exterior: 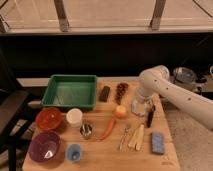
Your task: Place towel in tray
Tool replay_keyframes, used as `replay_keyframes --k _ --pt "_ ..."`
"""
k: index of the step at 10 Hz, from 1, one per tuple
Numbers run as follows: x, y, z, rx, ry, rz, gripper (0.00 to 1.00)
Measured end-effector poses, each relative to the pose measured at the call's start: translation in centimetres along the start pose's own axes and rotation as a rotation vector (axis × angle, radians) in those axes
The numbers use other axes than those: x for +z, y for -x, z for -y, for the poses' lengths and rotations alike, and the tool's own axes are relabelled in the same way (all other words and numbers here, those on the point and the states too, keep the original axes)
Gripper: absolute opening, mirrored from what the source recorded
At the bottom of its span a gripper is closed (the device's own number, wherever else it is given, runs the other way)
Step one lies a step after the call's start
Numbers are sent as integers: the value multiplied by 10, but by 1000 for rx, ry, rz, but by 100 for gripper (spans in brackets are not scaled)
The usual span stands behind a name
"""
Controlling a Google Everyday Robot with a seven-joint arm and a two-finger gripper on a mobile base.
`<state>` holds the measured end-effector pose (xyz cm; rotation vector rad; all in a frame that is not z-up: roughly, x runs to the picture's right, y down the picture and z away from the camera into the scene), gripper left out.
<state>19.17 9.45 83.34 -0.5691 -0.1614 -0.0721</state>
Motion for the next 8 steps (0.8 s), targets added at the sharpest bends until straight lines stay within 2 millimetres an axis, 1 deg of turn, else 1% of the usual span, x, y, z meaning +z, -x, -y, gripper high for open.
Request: replay_keyframes --k 3,4,6,7,8 --pt "36 -7 7 -3 38 6 65" --pt "54 -13 7 1 57 0 65" --pt "71 -21 7 15 84 -4 65" --pt "77 -27 6 23 96 -6 62" --pt "80 -32 6 28 105 -5 54"
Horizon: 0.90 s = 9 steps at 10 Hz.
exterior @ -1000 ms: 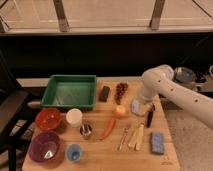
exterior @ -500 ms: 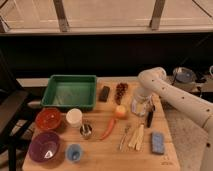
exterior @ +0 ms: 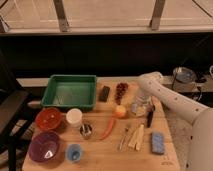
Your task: Place towel in tray
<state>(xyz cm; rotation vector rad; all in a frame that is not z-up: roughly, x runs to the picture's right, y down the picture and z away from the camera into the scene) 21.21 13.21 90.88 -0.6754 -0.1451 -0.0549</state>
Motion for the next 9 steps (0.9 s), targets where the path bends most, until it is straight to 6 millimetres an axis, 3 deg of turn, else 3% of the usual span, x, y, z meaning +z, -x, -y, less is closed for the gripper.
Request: replay_keyframes --k 2,5,7,9 --pt "-2 1 -1 -16 -3 0 32" --pt "-32 9 2 -46 -56 -1 5" --pt "-63 20 4 -82 -104 0 0" --pt "-101 46 7 -147 -155 14 0"
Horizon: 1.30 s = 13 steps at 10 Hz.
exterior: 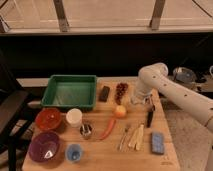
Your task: Place towel in tray
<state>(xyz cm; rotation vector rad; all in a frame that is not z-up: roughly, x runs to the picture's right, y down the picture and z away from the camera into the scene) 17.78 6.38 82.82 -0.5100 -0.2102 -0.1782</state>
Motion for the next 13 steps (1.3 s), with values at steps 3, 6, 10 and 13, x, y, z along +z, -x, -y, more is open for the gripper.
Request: replay_keyframes --k 3,6,10,13 --pt "-40 76 14 -142 -67 63 0" --pt "-53 150 18 -276 -90 135 0" --pt "-48 254 21 -437 -78 239 0" --pt "-27 328 27 -539 -40 318 0"
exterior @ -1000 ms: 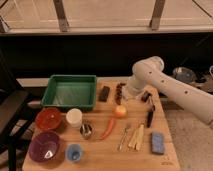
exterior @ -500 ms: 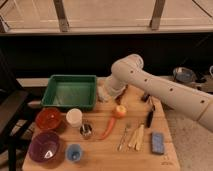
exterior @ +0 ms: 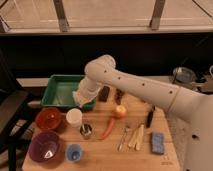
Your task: Place towel in tray
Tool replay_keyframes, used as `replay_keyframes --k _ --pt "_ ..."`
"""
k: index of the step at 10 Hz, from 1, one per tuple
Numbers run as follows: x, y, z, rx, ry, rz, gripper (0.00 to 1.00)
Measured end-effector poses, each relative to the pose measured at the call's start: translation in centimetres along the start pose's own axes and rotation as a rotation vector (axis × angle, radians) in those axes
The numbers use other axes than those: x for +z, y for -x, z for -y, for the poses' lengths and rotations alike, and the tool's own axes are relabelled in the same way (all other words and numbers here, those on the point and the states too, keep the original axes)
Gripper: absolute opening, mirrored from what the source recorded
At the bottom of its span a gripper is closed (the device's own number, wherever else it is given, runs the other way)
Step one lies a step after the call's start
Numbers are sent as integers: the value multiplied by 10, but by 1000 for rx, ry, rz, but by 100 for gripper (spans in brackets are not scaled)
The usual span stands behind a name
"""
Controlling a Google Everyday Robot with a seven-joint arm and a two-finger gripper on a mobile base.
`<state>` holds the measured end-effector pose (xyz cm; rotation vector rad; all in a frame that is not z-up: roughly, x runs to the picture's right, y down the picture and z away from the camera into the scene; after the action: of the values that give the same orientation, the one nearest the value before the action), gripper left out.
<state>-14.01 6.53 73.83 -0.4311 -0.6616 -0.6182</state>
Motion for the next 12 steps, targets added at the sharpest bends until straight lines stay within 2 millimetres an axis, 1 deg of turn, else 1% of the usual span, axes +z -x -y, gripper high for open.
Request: replay_keyframes --k 1,2,3,4,5,6,7,8,9,10,11,12 --pt "25 13 16 -27 22 29 0" --pt "43 17 25 -42 36 43 3" --pt "65 16 35 -56 50 54 11" --pt "85 7 47 -68 58 59 22" --pt "95 -3 57 -72 60 59 31" --pt "101 -18 69 -73 57 55 40" --pt "100 -34 83 -70 47 44 44" --pt "92 -55 101 -60 24 29 45" --pt "85 -67 111 -50 11 20 48" --pt "73 -88 124 -30 -10 6 59" --pt "62 -106 128 -16 -22 0 70" --pt "56 -118 129 -5 -28 -1 77"
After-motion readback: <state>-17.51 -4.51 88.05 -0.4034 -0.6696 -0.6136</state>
